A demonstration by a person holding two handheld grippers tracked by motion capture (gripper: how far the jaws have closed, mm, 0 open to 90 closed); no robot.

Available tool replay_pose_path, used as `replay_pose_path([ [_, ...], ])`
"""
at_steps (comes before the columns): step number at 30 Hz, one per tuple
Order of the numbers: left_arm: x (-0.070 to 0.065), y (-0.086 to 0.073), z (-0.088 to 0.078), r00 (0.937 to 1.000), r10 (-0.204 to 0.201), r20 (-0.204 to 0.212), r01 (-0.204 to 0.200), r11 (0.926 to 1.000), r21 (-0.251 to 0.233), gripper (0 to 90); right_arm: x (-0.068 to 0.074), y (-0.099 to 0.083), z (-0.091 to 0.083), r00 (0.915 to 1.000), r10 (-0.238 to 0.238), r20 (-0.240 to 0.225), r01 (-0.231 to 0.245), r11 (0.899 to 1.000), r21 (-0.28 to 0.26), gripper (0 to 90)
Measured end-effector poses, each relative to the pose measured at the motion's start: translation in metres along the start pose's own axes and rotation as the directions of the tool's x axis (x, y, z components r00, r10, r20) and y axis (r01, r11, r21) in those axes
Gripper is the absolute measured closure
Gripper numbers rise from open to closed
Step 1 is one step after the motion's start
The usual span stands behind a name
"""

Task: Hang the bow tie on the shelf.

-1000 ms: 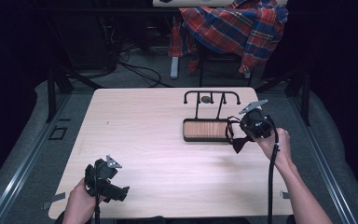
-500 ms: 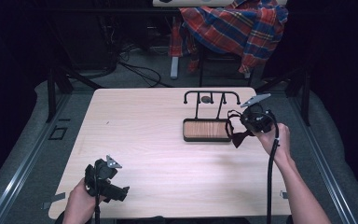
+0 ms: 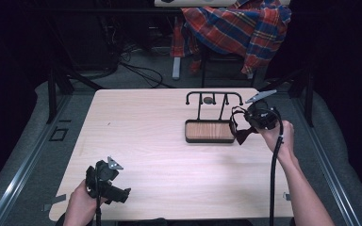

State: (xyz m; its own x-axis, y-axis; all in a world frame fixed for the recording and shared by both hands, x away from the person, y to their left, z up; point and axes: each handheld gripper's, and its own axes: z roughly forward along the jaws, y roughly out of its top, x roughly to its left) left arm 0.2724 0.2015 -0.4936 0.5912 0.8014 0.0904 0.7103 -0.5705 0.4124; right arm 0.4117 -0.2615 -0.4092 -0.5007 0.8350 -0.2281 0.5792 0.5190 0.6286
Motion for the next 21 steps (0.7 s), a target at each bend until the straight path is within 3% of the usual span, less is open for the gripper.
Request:
replay_pose_path([
  [16, 0.0, 0.0, 0.0, 1.0, -0.001, 0.001, 0.001, 1.0, 0.0, 1.7, -0.006, 0.012, -0.003, 0.9996, 0.002, 0.028, -0.001, 1.0, -0.014, 89.3],
  [21, -0.001, 0.0, 0.0, 0.9993, -0.01, -0.036, 0.01, 0.9999, 0.006, 6.7, -0.01, 0.014, -0.002, 0.9995, 0.013, 0.03, -0.012, 1.0, -0.017, 89.3],
])
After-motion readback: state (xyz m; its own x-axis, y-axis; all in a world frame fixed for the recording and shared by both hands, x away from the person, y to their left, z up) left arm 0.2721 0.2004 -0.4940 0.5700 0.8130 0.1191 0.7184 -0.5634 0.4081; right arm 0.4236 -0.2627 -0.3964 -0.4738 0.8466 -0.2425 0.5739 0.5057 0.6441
